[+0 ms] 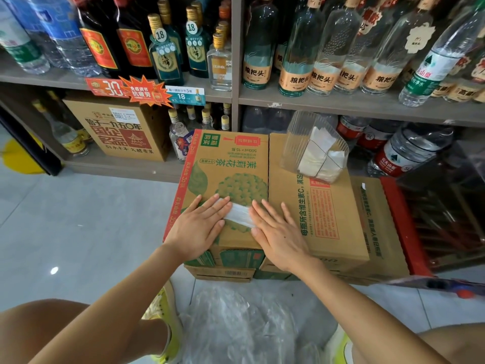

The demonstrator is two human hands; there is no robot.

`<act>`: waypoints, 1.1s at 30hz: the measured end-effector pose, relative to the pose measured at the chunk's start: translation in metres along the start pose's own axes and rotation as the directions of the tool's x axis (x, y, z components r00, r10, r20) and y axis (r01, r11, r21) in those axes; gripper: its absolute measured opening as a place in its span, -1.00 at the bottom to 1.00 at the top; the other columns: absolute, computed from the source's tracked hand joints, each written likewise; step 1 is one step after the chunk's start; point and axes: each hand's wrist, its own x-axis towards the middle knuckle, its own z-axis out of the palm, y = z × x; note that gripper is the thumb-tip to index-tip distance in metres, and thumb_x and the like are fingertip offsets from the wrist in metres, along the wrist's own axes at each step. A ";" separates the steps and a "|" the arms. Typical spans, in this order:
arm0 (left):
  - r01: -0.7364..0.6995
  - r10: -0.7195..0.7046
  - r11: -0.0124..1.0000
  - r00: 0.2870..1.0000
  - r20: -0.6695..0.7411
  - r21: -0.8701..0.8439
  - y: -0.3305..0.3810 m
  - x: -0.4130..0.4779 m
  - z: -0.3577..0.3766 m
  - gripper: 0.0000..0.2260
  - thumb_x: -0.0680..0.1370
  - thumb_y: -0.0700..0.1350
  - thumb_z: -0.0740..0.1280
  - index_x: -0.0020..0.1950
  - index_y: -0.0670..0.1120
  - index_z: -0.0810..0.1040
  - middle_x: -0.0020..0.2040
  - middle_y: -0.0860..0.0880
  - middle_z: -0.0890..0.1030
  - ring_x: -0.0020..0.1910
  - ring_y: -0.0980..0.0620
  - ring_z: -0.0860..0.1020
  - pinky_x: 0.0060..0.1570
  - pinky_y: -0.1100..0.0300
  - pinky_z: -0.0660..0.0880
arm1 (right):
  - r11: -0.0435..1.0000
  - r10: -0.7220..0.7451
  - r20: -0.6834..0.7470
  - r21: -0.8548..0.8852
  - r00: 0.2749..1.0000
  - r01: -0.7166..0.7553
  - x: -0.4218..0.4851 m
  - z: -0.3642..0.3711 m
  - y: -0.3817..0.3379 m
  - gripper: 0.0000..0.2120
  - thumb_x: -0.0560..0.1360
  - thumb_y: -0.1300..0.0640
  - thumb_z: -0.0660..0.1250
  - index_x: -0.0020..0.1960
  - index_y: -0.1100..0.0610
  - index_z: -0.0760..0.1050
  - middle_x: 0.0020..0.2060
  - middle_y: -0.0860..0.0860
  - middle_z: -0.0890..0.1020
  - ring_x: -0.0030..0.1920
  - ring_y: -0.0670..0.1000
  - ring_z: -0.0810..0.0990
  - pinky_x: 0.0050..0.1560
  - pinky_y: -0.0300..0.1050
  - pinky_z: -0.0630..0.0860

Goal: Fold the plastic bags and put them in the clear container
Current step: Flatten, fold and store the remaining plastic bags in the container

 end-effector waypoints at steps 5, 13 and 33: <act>0.092 -0.093 0.995 0.995 -0.036 -0.026 0.017 -0.003 0.002 -0.42 0.64 0.13 -0.31 0.54 -0.07 0.16 0.52 0.04 0.17 0.52 0.01 0.03 0.48 0.11 -0.19 | 0.889 0.434 -0.405 0.337 0.805 -0.310 -0.005 -0.003 0.001 -0.43 0.58 -0.20 -0.09 0.21 0.08 0.56 0.37 0.03 0.45 0.38 0.06 0.40 0.36 0.06 0.23; 0.278 -0.281 0.959 0.959 -0.045 -0.051 0.052 -0.004 0.006 -0.41 0.65 0.12 -0.23 0.49 -0.15 0.31 0.48 -0.06 0.33 0.49 -0.11 0.24 0.46 0.02 -0.05 | 0.718 0.695 -0.264 0.284 0.669 -0.635 0.017 -0.009 -0.013 -0.66 0.46 -0.22 0.31 -0.10 0.03 0.66 0.36 0.04 0.45 0.30 0.12 0.35 0.21 0.06 0.20; 0.401 -0.365 0.075 0.863 0.350 -0.913 0.067 0.030 -0.054 -0.58 0.43 -0.12 0.48 0.26 -0.13 0.53 -0.09 0.06 0.64 -0.01 0.05 0.59 0.06 0.19 0.44 | 0.386 0.373 0.098 0.888 0.923 -0.250 0.013 -0.078 0.037 -0.84 0.43 0.27 0.45 -0.23 0.19 0.47 -0.42 0.03 0.62 -0.42 -0.10 0.57 -0.37 -0.25 0.49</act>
